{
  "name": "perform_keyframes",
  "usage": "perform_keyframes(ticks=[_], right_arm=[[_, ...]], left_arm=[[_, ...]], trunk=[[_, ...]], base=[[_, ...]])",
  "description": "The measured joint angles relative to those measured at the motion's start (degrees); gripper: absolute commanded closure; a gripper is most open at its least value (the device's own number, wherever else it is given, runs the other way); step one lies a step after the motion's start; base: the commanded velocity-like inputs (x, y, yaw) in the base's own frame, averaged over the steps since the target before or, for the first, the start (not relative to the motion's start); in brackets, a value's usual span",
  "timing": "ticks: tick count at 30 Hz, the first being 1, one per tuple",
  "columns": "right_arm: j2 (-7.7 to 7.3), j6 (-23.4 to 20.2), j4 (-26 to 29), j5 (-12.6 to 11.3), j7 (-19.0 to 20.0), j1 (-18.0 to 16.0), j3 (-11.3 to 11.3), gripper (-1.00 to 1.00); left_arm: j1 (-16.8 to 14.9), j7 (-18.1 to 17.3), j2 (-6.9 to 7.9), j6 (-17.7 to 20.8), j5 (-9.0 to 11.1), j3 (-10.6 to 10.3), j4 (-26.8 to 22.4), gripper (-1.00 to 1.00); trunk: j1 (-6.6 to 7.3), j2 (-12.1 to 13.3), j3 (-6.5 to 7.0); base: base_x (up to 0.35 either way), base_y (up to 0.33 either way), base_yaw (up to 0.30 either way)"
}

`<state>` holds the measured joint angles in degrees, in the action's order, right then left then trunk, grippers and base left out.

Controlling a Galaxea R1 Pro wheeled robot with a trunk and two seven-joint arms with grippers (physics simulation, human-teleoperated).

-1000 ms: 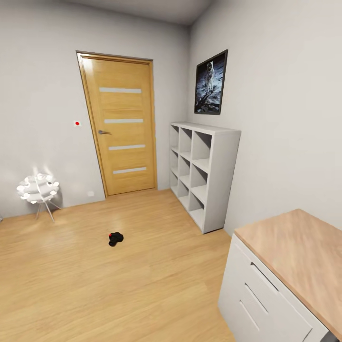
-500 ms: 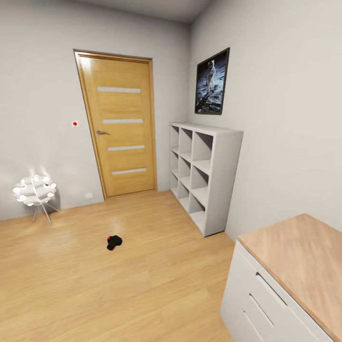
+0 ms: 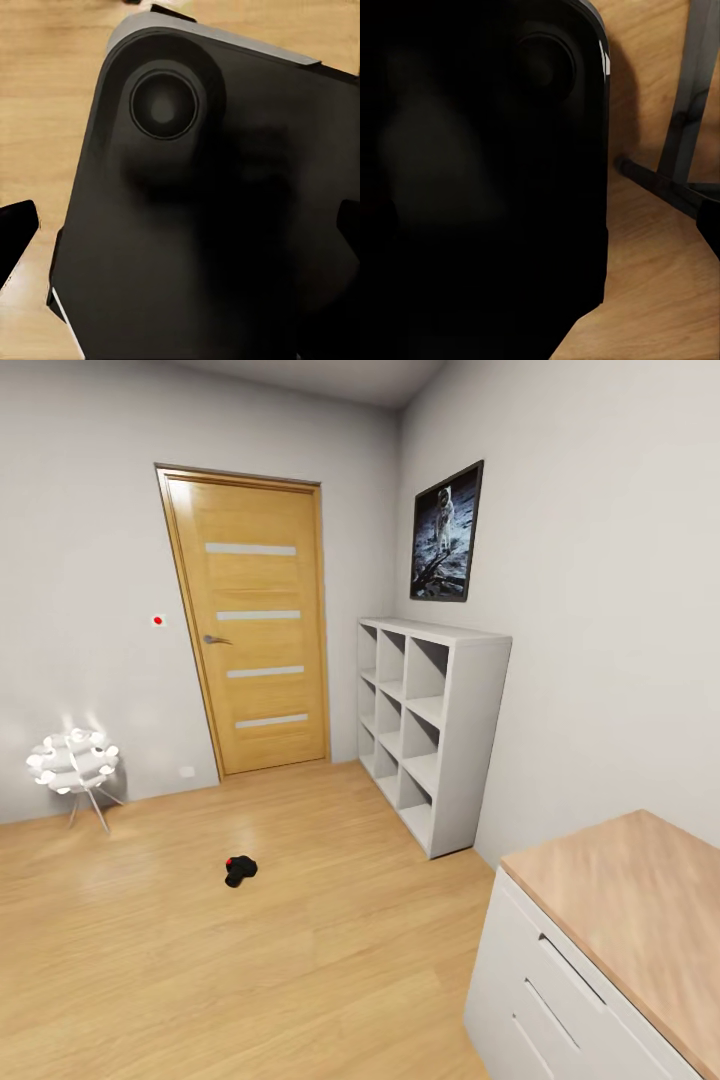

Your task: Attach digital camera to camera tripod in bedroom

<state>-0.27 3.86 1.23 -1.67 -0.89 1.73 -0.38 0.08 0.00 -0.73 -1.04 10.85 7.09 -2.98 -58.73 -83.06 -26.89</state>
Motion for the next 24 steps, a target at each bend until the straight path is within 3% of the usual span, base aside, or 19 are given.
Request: perform_keyframes(ticks=[4,10,24], right_arm=[[0.0,0.0,0.0,0.0,0.0,0.0,0.0,-1.0],[0.0,0.0,0.0,0.0,0.0,0.0,0.0,-1.0],[0.0,0.0,0.0,0.0,0.0,0.0,0.0,-1.0]], left_arm=[[0.0,0.4,1.14,0.2,-0.2,0.3,-3.0,-1.0],[0.0,2.0,4.15,1.8,-0.2,0.7,-13.0,-1.0],[0.0,1.6,4.1,3.9,-0.1,0.8,-9.9,-1.0]], trunk=[[0.0,0.0,0.0],[0.0,0.0,0.01],[0.0,0.0,0.01]], base=[[0.0,0.0,0.0],[0.0,0.0,0.0],[0.0,0.0,0.0]])
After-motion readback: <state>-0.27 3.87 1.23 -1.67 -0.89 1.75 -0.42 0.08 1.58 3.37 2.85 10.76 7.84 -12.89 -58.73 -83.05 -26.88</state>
